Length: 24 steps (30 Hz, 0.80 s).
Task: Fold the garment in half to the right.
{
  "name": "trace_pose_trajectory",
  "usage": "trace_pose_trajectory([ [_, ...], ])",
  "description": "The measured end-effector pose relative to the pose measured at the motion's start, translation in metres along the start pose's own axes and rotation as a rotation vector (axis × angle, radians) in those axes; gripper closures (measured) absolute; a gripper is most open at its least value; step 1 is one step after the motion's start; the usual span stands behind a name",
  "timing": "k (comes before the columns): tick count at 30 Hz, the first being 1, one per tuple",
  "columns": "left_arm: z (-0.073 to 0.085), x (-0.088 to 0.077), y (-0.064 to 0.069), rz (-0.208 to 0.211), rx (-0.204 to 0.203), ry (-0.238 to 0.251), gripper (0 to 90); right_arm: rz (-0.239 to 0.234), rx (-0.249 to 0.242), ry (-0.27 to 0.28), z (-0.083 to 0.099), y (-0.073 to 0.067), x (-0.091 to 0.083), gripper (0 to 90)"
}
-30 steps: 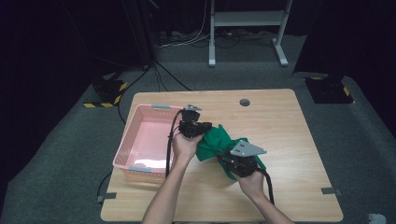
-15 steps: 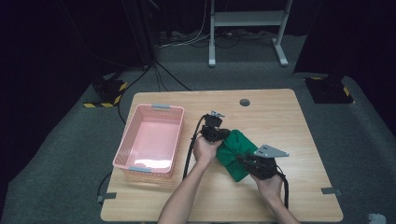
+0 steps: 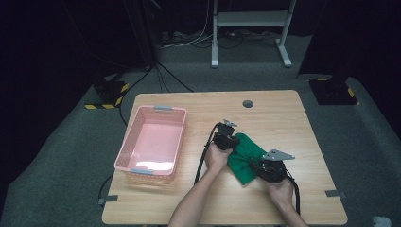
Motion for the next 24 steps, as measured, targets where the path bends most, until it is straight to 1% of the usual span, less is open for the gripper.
trace_pose_trajectory([
  [3,0.003,0.004,0.001,-0.021,0.035,0.001,75.9,0.041,-0.057,-0.033,0.003,0.001,0.003,64.5],
  [5,0.006,0.008,0.0,-0.025,0.038,-0.003,74.2,0.056,-0.078,-0.046,0.004,0.002,0.005,60.0],
  [7,0.006,0.009,-0.002,-0.022,0.019,0.01,71.6,0.062,-0.086,-0.055,0.006,0.004,0.006,54.3],
  [10,0.007,0.006,-0.004,-0.023,0.012,0.016,66.7,0.057,-0.089,-0.053,0.007,0.006,0.005,47.2],
  [13,0.006,0.002,-0.004,-0.027,0.002,0.019,57.8,0.055,-0.088,-0.056,0.006,0.009,0.002,41.6],
  [14,0.006,0.0,-0.004,-0.022,-0.008,0.024,55.1,0.052,-0.087,-0.054,0.005,0.01,0.0,39.9],
  [16,0.005,-0.006,-0.002,-0.006,-0.023,0.044,48.6,0.045,-0.072,-0.045,0.005,0.013,-0.003,37.2],
  [19,0.004,-0.013,0.0,-0.004,-0.024,0.06,41.2,0.027,-0.049,-0.034,0.005,0.018,-0.006,33.2],
  [20,0.003,-0.016,0.0,-0.002,-0.033,0.07,37.7,0.02,-0.044,-0.026,0.004,0.02,-0.007,31.8],
  [22,0.002,-0.023,0.002,0.007,-0.049,0.095,35.3,-0.007,-0.037,-0.002,0.001,0.02,-0.011,31.0],
  [24,0.0,-0.029,0.002,0.011,-0.053,0.113,33.2,-0.014,-0.046,0.011,-0.002,0.021,-0.015,30.1],
])
Point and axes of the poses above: each handheld gripper's, and its own axes: x roughly forward along the jaws, z roughly out of its underside, y roughly to its right, the point moved 8 cm from there along x, roughly forward along the jaws, and after that the axes turned 9 degrees about -x, right-handed, at the moved point
